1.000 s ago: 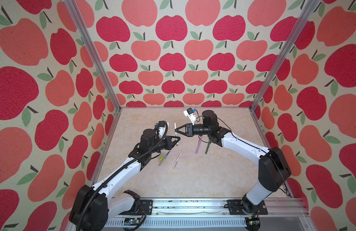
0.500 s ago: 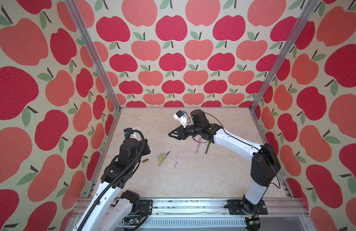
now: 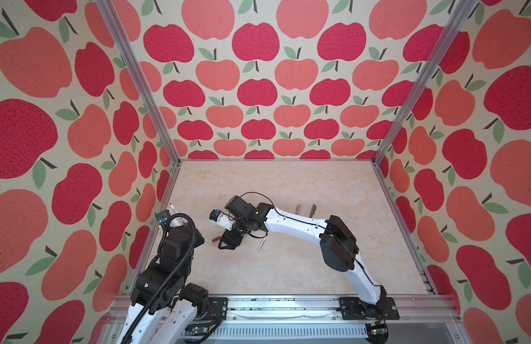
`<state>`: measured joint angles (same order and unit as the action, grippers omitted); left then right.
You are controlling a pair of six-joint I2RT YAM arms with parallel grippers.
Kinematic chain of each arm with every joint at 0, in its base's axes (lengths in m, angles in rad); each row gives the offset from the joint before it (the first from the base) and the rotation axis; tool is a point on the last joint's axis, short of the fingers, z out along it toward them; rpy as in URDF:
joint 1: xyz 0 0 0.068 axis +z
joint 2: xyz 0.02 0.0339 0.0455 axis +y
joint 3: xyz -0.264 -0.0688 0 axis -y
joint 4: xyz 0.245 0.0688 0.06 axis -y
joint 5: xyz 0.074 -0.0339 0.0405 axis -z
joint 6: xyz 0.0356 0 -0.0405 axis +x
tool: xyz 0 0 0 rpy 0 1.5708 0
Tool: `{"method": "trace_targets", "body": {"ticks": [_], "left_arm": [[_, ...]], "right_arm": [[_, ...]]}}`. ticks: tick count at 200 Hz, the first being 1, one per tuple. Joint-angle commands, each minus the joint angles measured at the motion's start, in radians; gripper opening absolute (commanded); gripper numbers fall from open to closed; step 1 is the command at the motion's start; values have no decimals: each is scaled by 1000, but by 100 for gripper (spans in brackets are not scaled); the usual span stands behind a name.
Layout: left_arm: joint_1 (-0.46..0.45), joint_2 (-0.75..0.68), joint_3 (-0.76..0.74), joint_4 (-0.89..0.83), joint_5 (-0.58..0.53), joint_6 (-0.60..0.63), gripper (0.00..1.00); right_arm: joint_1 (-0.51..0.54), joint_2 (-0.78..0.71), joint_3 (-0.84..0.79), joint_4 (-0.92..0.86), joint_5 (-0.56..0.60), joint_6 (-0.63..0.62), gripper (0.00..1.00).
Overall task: Insert the pens into the pen caps
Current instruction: 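Hand the white marker from the right gripper to the left gripper, then move the right gripper over the brown cap while the left gripper holds the marker upright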
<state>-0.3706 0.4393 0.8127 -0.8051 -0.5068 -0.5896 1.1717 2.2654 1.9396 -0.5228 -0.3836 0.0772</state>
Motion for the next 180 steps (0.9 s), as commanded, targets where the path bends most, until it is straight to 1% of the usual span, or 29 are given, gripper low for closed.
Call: {"method": "trace_targets", "body": {"ticks": [1, 14, 37, 56, 69, 113, 144, 180], "left_arm": [[2, -34, -6, -11, -33, -19, 0], [2, -49, -20, 8, -26, -21, 0], [2, -64, -29, 20, -9, -28, 0], [2, -82, -27, 13, 6, -33, 0], [2, -99, -26, 3, 11, -37, 0], [2, -120, -22, -22, 11, -27, 0], [2, -124, -33, -22, 20, -30, 0], [2, -129, -37, -19, 24, -23, 0]], "right_arm": [[0, 76, 82, 2, -10, 110, 65], [9, 113, 135, -39, 23, 86, 65], [11, 152, 160, -17, 44, 76, 65], [11, 183, 203, -31, 80, 73, 65], [11, 204, 237, -46, 84, 84, 65], [11, 256, 272, -29, 5, 169, 64], [11, 298, 323, -44, -49, 183, 64], [11, 315, 330, -5, -120, 203, 64]]}}
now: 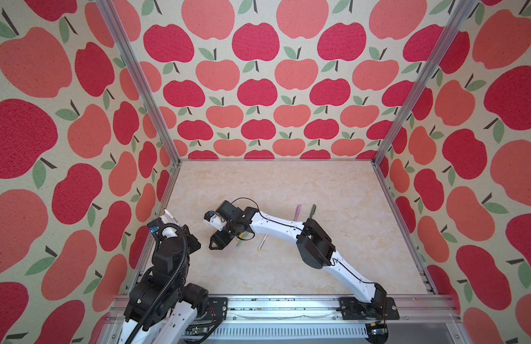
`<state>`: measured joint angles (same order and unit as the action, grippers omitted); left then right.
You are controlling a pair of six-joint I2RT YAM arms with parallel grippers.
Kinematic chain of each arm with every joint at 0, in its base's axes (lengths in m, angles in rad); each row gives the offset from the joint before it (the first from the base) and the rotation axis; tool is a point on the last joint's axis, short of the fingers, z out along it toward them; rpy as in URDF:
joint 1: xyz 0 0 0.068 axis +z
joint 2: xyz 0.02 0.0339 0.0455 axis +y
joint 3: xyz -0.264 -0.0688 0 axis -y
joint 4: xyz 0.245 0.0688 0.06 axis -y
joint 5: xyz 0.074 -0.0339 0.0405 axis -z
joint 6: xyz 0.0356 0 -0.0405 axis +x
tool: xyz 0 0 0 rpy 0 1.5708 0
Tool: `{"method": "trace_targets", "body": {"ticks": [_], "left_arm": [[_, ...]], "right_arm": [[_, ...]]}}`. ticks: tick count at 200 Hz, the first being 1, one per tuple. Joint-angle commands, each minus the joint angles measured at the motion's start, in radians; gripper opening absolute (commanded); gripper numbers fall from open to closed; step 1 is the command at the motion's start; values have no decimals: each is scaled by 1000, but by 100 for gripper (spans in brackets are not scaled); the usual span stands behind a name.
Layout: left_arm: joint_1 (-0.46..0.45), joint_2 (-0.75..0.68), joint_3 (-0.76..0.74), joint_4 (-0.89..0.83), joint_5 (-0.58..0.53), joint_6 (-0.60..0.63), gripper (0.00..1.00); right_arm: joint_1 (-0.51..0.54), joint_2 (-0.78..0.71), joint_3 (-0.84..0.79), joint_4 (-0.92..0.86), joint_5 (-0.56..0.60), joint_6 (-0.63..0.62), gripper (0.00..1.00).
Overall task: Insert the pens into the pen caps
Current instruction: 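Move the right gripper over the brown cap while the left gripper holds the marker upright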
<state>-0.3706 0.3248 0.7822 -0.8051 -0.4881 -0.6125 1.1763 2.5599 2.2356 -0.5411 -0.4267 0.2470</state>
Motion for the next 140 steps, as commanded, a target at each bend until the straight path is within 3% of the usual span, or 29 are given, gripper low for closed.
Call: {"method": "trace_targets", "body": {"ticks": [1, 57, 140], "left_arm": [[2, -14, -6, -19, 6, 0, 0], [2, -26, -1, -22, -12, 9, 0], [2, -21, -3, -20, -35, 22, 0]], "right_arm": [[6, 21, 33, 13, -78, 33, 64], [-10, 88, 113, -20, -80, 68, 63], [-63, 109, 100, -22, -46, 120, 62]]}}
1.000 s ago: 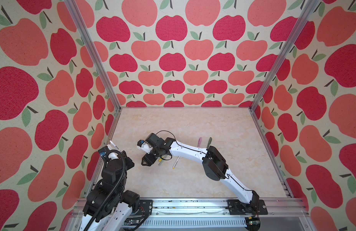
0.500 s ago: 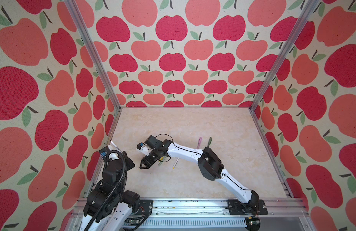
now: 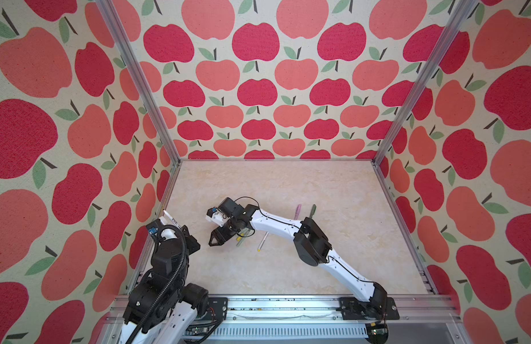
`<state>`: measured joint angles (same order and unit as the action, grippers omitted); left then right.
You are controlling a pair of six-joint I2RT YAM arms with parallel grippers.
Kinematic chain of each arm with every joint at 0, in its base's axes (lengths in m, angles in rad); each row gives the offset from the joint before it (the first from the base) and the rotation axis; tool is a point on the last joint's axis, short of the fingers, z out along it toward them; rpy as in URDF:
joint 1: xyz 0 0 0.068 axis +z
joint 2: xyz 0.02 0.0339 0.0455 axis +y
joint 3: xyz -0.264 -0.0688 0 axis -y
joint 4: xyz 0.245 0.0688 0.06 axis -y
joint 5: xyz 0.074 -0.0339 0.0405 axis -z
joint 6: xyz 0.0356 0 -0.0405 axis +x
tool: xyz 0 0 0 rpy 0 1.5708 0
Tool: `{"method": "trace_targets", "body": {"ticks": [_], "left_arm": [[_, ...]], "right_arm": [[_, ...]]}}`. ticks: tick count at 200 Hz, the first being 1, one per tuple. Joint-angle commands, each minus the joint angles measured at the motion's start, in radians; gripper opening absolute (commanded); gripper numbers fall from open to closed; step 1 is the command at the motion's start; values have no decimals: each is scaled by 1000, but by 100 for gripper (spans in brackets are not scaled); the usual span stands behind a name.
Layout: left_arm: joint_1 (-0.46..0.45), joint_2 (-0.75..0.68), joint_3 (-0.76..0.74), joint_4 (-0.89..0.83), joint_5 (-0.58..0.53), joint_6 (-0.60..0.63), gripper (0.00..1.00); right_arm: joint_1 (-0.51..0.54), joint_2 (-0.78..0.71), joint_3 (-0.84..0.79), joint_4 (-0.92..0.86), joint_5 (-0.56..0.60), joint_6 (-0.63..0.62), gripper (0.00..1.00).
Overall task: Insert the pens into the pen caps
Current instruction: 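Move the right gripper over the brown cap while the left gripper holds the marker upright, then lower the right gripper and grasp the small brown cap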
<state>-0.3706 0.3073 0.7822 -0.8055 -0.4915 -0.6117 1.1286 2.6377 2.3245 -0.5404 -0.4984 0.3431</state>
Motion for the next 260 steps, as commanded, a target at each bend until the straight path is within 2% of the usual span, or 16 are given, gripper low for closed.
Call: {"method": "trace_targets", "body": {"ticks": [1, 40, 104, 132, 186, 235, 260], "left_arm": [[2, -3, -4, -20, -31, 21, 0], [2, 10, -6, -7, -33, 26, 0], [2, 41, 9, 11, -34, 51, 0], [2, 24, 0, 14, -44, 56, 0], [2, 31, 5, 25, -37, 63, 0], [2, 24, 14, 16, -32, 60, 0], [2, 26, 19, 14, -32, 60, 0]], "right_arm": [[-16, 31, 11, -23, 26, 23, 62], [-38, 24, -23, 33, 42, 48, 62], [-36, 113, 105, 2, 39, 41, 58], [-14, 142, 153, -78, 128, -55, 55], [50, 190, 187, -159, 450, -255, 51], [65, 205, 200, -160, 576, -284, 41], [63, 216, 202, -155, 582, -288, 35]]}}
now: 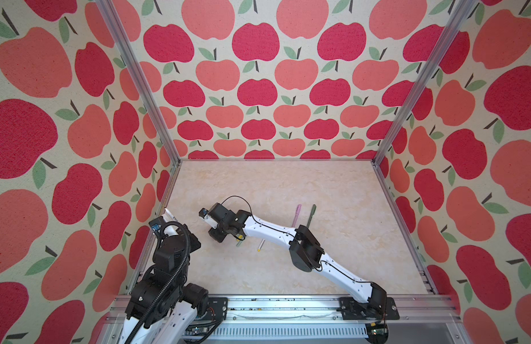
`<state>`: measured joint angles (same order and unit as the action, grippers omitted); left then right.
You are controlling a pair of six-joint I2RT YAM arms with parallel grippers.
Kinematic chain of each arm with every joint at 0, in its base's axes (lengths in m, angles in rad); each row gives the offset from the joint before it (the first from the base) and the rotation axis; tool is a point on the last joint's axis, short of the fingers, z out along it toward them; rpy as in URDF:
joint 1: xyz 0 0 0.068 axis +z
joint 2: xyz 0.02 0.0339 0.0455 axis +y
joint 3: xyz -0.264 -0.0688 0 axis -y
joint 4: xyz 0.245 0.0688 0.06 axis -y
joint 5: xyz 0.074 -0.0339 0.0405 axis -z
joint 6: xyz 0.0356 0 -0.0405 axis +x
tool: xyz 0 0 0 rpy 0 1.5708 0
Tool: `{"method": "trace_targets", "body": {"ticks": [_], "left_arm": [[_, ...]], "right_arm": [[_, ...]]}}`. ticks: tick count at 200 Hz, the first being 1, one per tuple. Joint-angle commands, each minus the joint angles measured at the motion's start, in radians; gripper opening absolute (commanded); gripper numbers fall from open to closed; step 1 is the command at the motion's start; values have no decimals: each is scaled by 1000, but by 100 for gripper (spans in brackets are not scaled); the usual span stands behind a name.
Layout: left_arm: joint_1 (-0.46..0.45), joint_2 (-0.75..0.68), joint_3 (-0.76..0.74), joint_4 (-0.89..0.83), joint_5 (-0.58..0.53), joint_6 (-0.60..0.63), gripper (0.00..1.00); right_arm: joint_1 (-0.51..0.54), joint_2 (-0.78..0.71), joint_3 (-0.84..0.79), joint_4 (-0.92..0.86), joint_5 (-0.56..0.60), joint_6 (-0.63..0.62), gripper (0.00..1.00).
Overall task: Insert the pens into the pen caps
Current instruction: 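Lower the right gripper and grasp the small brown cap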
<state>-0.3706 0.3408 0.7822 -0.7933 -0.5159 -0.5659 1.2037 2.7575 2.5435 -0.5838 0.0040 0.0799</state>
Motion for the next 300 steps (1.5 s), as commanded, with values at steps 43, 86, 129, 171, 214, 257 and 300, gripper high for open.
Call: {"method": "trace_targets", "body": {"ticks": [43, 86, 129, 171, 214, 257, 300], "left_arm": [[2, 0, 20, 5, -7, 14, 0], [2, 3, 19, 2, -9, 12, 0], [2, 4, 20, 1, -11, 12, 0], [2, 12, 20, 8, -4, 10, 0], [2, 20, 17, 12, 8, 5, 0], [2, 48, -11, 44, 55, -2, 0], [2, 130, -49, 117, 178, -8, 0]], "right_arm": [[-15, 97, -17, -112, 59, -26, 20], [-16, 84, -26, -119, 38, -29, 11], [-16, 9, -101, -87, 33, -30, 8], [-19, -63, -159, -70, 37, -31, 7], [-58, -105, -223, -52, 63, 8, 8], [-142, -125, -263, -47, 59, 62, 8], [-231, -151, -324, -67, 64, 113, 9]]}}
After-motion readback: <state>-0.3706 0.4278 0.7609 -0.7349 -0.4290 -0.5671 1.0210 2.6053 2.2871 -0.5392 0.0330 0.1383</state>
